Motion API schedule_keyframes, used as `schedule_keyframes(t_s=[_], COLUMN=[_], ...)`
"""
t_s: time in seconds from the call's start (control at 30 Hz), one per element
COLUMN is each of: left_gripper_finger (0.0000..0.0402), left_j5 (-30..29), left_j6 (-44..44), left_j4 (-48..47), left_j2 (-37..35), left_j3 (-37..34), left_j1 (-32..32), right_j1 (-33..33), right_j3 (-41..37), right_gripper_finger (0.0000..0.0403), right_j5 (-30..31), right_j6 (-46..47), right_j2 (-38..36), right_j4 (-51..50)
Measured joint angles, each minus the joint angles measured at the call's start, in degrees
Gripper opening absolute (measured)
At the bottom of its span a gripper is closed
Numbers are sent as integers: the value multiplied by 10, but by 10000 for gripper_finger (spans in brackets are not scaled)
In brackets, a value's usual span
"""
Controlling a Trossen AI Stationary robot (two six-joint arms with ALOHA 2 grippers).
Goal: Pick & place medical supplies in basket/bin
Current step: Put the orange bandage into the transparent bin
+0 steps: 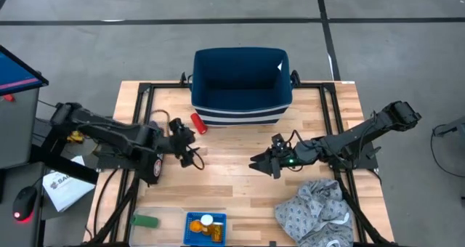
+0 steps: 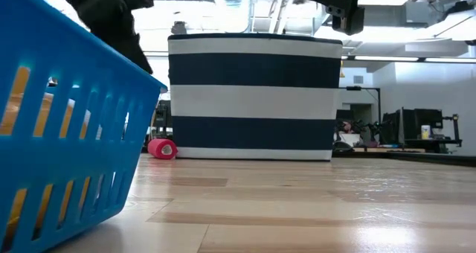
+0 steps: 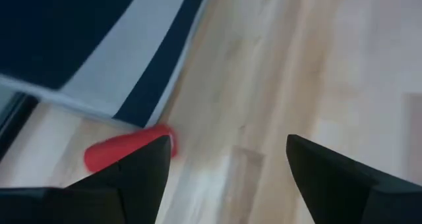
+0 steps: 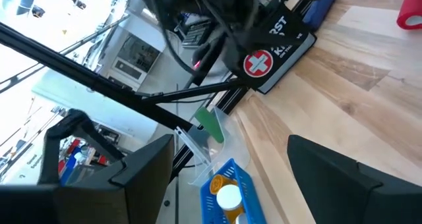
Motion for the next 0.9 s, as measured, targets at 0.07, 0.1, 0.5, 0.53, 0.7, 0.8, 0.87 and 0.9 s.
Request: schedule_keyframes(t_s=[0.07, 0.1, 0.5, 0.53, 0.7, 0.8, 0.87, 0.9], left_gripper_finger=[289, 288, 285, 285, 285, 281, 276, 273], left_j5=[-39, -53, -218, -219, -239, -245, -244, -245], left_j6=[-30, -43, -213, -217, -215, -217, -218, -217], left_j4=[3, 2, 25, 34, 76, 78, 81, 85], left_j2=[39, 59, 223, 232, 271, 281, 287, 291], left_j3=[0, 0, 0, 0, 0, 0, 0, 0], left_j1=[-12, -16, 0, 1, 2, 6, 12, 15], right_j1=[2, 2, 3, 3, 3, 3, 3, 3], right_j3=[0, 0, 0, 0, 0, 0, 0, 0], right_gripper_finger=[292, 292, 292, 292, 292, 292, 292, 292], right_j5=[0, 0, -7, -7, -8, -8, -7, -7], right_j6=[0, 0, 4, 4, 4, 6, 5, 3], right_j2=[0, 0, 0, 0, 0, 0, 0, 0], right_j4=[0, 0, 0, 0, 0, 0, 3, 9])
